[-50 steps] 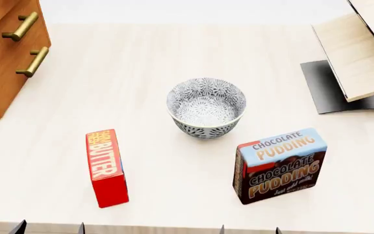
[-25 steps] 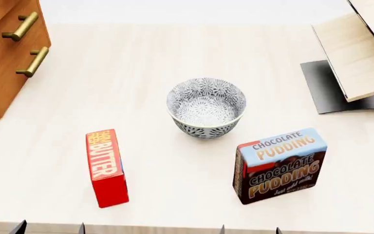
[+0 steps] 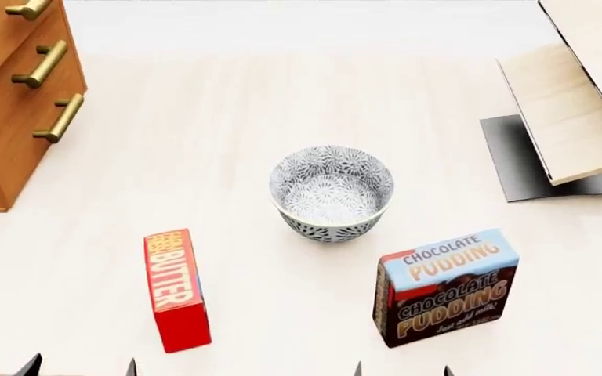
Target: Close the top drawer of the cabinet and put the bowl on top of it.
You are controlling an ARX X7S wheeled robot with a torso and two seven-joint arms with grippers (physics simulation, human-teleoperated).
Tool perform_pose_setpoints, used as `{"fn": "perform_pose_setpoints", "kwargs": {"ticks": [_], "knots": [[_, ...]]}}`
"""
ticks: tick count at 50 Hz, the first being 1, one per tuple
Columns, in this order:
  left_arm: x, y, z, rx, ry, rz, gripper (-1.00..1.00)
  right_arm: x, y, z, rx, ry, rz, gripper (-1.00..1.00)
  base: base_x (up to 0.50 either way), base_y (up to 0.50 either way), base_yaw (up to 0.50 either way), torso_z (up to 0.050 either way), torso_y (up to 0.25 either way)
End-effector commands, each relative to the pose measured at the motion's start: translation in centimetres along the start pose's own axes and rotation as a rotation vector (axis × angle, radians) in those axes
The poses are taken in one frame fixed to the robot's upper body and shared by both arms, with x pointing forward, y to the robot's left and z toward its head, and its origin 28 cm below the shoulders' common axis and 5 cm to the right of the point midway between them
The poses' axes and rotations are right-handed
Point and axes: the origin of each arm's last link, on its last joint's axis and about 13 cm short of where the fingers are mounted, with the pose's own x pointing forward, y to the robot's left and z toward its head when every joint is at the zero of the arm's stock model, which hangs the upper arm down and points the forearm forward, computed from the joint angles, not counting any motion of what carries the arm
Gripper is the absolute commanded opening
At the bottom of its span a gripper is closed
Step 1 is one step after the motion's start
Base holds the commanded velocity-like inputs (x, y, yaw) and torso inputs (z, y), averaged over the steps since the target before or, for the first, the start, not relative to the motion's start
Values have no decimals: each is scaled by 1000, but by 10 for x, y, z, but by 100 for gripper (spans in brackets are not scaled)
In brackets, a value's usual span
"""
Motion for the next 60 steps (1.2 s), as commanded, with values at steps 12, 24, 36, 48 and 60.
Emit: {"fn": "perform_pose_setpoints", "kwargs": {"ticks": [12, 24, 36, 48, 60], "knots": [[2, 0, 0, 1, 9, 26, 100, 1, 0, -1, 5, 15, -19, 100, 0, 0, 0, 0, 0], [3, -1, -1, 0, 11, 23, 100, 2, -1, -1, 8, 17, -15, 100, 0, 0, 0, 0, 0], [4, 0, -2, 23, 17, 15, 100, 4, 0, -2, 0, 26, -19, 100, 0, 0, 0, 0, 0], [11, 9, 40, 6, 100, -29, 100, 12, 3, 38, -2, 86, 38, 100, 0, 0, 0, 0, 0], [13, 23, 115, -52, 67, -75, 100, 5, 0, 125, 51, 44, 120, 100, 0, 0, 0, 0, 0]]}}
